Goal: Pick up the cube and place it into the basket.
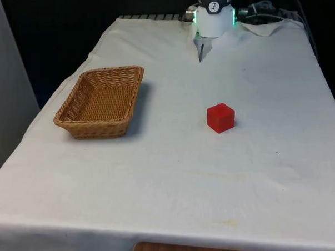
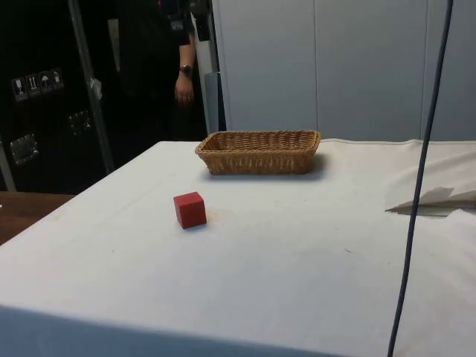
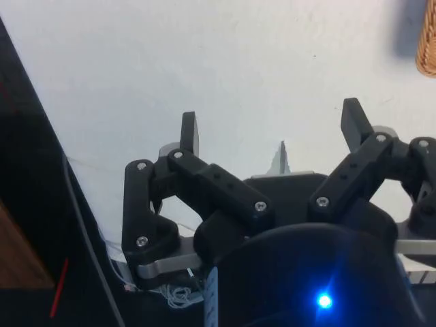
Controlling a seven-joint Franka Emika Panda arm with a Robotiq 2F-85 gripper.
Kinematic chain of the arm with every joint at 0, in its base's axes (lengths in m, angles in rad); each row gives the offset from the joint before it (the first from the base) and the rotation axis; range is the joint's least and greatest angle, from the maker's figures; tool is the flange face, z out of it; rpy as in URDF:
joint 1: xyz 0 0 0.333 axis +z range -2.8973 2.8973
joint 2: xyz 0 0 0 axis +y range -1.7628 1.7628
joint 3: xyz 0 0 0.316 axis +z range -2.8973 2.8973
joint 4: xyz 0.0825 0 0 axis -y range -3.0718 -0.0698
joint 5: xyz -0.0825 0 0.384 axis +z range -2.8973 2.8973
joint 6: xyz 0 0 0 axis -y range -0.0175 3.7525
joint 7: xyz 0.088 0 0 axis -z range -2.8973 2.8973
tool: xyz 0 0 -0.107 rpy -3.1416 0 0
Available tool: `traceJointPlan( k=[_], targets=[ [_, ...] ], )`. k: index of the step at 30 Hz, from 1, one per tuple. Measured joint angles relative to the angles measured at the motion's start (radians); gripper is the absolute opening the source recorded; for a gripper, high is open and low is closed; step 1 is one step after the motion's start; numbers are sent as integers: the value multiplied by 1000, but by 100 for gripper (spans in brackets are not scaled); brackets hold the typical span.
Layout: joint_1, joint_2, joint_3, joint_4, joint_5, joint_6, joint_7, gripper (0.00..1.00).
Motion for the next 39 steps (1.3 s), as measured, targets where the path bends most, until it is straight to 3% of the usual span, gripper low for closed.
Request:
traceJointPlan(
  k=[18, 39],
  targets=[
    [2, 34, 41, -87, 0, 154, 57, 100],
    [8, 106, 93, -143, -3, 330, 126, 100]
  ],
)
